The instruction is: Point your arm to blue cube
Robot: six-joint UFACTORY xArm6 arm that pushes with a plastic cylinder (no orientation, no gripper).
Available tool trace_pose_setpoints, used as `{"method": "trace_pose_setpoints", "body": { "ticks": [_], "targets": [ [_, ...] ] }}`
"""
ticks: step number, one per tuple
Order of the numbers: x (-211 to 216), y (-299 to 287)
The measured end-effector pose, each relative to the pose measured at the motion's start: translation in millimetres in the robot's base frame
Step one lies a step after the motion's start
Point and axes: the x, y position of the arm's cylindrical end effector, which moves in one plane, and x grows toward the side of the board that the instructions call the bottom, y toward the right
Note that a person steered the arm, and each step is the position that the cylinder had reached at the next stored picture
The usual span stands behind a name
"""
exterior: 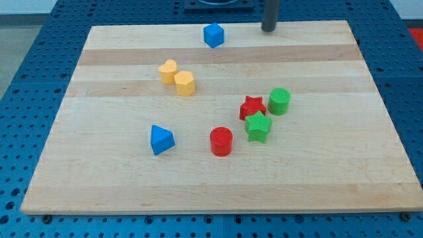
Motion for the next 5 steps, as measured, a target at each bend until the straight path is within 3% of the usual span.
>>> {"method": "trace_pose_setpoints", "body": {
  "ticks": [5],
  "targets": [
    [2, -117]
  ]
}}
